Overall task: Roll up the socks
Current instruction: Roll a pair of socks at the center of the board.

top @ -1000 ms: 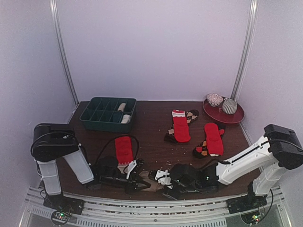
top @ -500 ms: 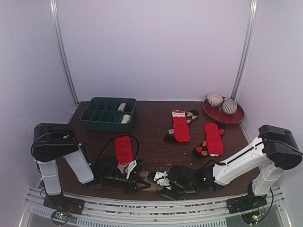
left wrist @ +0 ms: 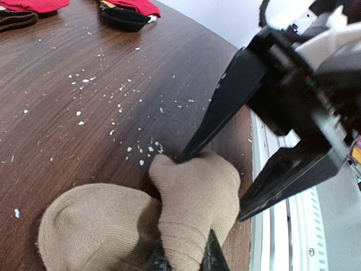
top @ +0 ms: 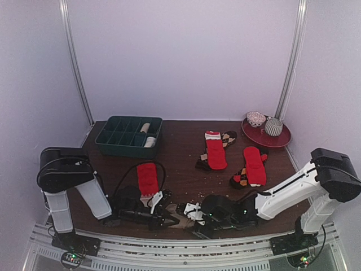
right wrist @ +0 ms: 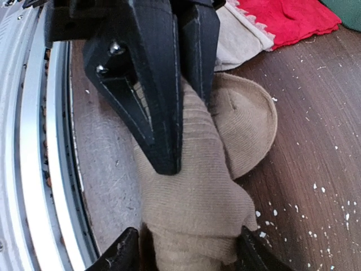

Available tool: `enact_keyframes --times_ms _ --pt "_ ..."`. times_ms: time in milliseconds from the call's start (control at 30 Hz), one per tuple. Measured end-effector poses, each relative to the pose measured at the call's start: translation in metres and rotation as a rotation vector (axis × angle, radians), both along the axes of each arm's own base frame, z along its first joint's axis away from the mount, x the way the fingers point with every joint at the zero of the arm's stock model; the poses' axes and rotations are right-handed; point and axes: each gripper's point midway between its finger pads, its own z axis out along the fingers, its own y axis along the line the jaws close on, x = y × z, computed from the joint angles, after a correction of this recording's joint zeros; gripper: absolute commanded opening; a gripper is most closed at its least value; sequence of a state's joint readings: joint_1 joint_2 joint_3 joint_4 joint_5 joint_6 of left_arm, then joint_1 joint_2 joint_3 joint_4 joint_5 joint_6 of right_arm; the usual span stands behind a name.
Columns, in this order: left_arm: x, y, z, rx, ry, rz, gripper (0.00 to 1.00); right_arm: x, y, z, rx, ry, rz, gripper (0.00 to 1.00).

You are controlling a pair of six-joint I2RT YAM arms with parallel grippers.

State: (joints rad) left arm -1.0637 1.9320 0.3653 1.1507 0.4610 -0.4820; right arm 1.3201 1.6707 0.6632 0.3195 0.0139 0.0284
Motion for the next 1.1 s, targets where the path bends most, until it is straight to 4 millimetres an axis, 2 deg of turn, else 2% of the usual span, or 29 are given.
enact_keyframes --times_ms 67,233,300,367,533,600,867,1100 --pt "0.0 0.0 0.0 0.0 0.0 0.0 0.0 -0.003 -0.003 0.013 0.011 0.001 0.019 0.62" --pt "0.0 0.0 0.0 0.0 -0.001 -0.001 0.0 -0.004 0.001 0.066 0.153 -0.013 0.049 0.64" --pt "0.0 0.0 0.0 0.0 -0.001 0.0 0.0 -0.001 0.004 0.074 0.184 -0.019 0.043 0.64" --pt "0.0 0.0 0.0 0.0 -0.001 0.0 0.0 0.002 0.006 0.066 0.171 -0.011 0.032 0.64" --pt "0.0 0.0 0.0 0.0 -0.001 -0.001 0.0 0.008 0.012 0.026 0.081 0.03 -0.012 0.65" --pt "0.0 0.0 0.0 0.0 -0.001 -0.001 0.0 0.008 0.01 0.017 0.061 0.037 -0.024 0.65" --pt "0.0 0.0 0.0 0.0 -0.001 -0.001 0.0 0.014 0.015 0.021 0.099 0.036 -0.064 0.52" --pt "0.0 -0.001 0.0 -0.002 -0.001 -0.003 0.0 0.014 0.017 0.004 0.089 0.059 -0.078 0.48"
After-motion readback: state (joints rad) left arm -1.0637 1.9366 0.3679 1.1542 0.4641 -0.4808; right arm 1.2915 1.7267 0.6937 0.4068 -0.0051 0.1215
